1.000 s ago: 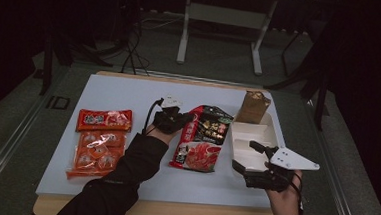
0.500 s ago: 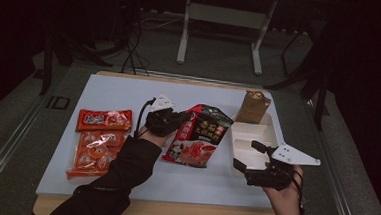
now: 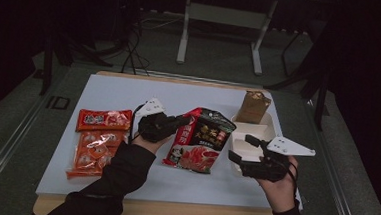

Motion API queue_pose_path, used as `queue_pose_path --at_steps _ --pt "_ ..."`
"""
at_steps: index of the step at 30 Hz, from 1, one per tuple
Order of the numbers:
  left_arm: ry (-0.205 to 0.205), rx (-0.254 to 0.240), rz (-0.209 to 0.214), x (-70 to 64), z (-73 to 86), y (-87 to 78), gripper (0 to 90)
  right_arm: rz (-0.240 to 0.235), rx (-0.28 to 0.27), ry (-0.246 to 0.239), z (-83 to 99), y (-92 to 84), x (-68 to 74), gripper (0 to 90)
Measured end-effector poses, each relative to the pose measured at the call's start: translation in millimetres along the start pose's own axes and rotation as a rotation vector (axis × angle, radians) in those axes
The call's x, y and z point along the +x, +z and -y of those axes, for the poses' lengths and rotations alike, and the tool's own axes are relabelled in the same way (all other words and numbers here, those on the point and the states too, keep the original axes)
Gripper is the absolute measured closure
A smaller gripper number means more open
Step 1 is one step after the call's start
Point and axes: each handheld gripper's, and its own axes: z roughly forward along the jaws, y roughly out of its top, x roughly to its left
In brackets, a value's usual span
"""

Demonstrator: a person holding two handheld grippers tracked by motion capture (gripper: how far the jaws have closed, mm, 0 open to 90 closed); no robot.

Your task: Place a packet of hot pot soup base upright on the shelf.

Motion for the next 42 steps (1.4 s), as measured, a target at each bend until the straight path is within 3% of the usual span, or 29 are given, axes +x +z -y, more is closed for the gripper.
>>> queue_pose_path --at_steps 4,10,13,17,21,24,32,38,42 --pt "-0.011 -0.022 0.032 -5.4 1.4 -0.4 87.6 -0.008 -0.007 0.007 -8.5 5.0 -2.3 23.0" --pt "-0.046 -0.055 0.076 -8.9 2.6 -1.4 87.5 -0.034 0.012 0.023 -11.6 14.9 -3.8 36.3" --pt "-0.04 -0.057 0.087 -12.7 4.2 0.0 87.5 -0.041 0.009 0.024 -11.3 17.2 -4.2 46.8" --pt "-0.041 -0.054 0.094 -14.7 7.7 3.3 87.4 -0.061 -0.002 0.041 -14.5 16.0 -5.1 70.2" --pt "-0.036 -0.045 0.09 -14.0 9.2 4.4 87.3 -0.062 0.007 0.018 -16.9 14.0 -3.0 76.1" --pt "-0.039 -0.038 0.103 -12.8 9.9 3.9 86.7 -0.076 0.01 0.027 -18.7 12.2 -2.6 78.0" --pt "-0.036 -0.017 0.146 -12.5 9.9 2.0 78.8 -0.077 0.016 -0.006 -26.4 4.9 0.0 78.6" --pt "0.005 -0.006 0.156 -15.8 5.9 -1.7 57.8 -0.079 0.002 -0.028 -33.4 -1.9 -1.4 78.4" --pt "0.01 0.016 0.116 -16.7 7.0 -3.8 42.8 -0.071 -0.013 -0.031 -38.2 -7.1 -3.4 78.3"
